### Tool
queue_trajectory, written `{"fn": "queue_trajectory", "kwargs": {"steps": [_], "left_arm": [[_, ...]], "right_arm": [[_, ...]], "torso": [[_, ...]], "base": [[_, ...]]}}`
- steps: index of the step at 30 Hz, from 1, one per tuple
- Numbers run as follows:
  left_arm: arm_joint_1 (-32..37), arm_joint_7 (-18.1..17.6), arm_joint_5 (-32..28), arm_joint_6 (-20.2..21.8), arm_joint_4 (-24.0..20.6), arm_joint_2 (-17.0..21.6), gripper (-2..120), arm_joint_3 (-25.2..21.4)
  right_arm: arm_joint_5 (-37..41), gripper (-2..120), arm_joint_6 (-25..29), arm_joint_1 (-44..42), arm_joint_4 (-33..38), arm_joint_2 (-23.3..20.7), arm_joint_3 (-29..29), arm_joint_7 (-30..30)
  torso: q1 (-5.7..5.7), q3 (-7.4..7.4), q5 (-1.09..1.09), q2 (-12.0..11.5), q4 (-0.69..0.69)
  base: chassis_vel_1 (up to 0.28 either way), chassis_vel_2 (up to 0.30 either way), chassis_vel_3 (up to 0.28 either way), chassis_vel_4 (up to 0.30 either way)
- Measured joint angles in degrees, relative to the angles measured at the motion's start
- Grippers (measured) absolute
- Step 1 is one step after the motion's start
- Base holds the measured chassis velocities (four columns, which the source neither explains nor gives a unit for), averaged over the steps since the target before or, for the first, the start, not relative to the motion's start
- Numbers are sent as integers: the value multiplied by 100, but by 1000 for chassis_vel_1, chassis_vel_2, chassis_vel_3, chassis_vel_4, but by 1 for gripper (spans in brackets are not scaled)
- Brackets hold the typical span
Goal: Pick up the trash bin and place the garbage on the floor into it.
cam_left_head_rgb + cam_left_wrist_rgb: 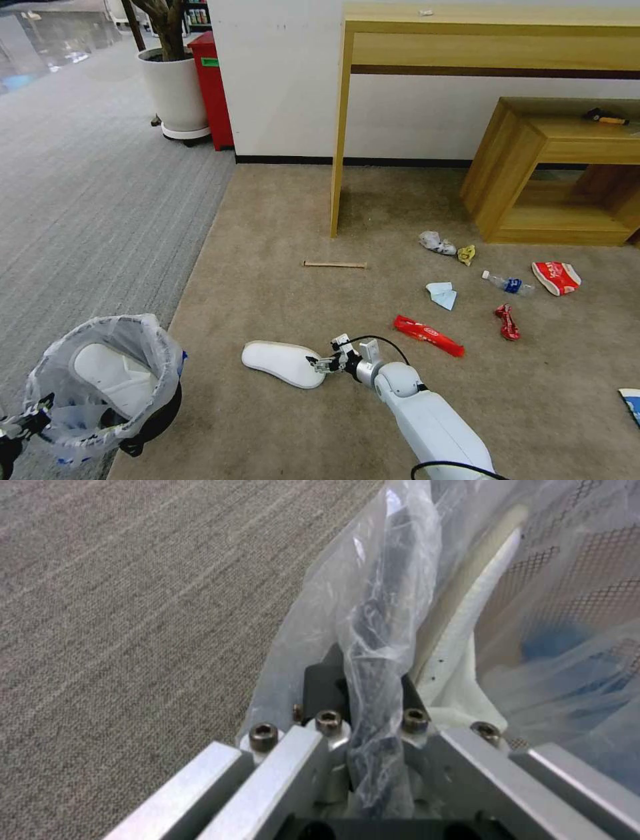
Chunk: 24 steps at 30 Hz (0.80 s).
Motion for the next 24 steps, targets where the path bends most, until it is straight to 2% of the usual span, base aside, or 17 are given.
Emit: {"fn": "queue_trajectory", "kwargs": {"steps": [14,19,24], "left_arm": [[37,-57,-11,0,-109,16,0,-34],[20,-60,-24,0,-111,16,0,-39],[12,-63,-24,0,-126,9,0,-26]], "right_arm": [[-614,97,214,361,-841,411,182,-305],[-732,82,263,364,-902,457,204,-382],[-747,73,264,346,-906,494,193,-386]], "torso": [[0,0,0,0,0],[0,0,0,0,-1],[0,0,0,0,0]], "base": [[0,0,0,0],[0,0,0,0],[0,0,0,0]]}}
